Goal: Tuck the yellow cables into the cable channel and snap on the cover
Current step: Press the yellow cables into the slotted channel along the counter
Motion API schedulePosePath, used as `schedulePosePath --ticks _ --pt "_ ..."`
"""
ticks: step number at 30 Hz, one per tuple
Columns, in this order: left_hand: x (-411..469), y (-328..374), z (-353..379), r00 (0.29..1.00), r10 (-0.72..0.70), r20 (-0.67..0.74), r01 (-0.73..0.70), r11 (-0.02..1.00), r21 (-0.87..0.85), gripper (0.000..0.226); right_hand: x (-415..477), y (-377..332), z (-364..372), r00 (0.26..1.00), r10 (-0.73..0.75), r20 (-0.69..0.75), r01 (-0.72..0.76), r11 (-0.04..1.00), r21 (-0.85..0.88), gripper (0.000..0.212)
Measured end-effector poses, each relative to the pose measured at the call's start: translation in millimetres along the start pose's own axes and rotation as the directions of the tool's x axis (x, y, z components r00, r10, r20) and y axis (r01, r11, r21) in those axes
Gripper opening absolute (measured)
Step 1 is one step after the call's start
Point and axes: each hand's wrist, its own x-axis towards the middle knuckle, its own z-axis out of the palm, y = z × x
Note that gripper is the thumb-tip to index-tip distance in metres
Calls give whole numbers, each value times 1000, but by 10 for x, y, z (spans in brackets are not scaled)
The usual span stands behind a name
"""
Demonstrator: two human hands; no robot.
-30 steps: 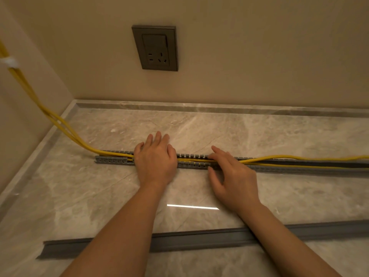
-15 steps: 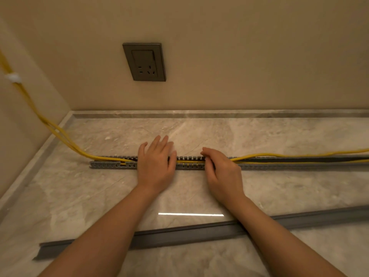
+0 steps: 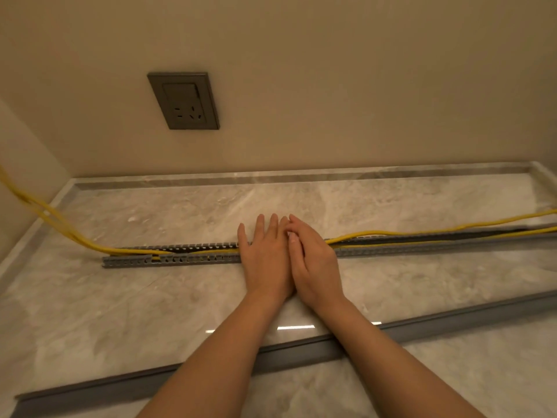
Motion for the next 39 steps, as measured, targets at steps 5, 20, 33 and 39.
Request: schedulePosePath --ticks 5,20,33,39 --pt "7 20 4 999 -24 -26 22 997 -77 49 11 7 -58 997 43 -61 -39 997 70 28" --pt "6 33 14 994 -81 -78 66 981 -185 44 271 467 -1020 962 212 171 -102 863 -495 30" --pt "10 48 14 994 -88 -65 75 980 -182 43 148 439 -1089 989 57 138 21 863 -505 20" --pt "7 48 11 994 -88 -65 75 979 -189 43 -51 514 -1030 929 130 347 108 801 -588 48"
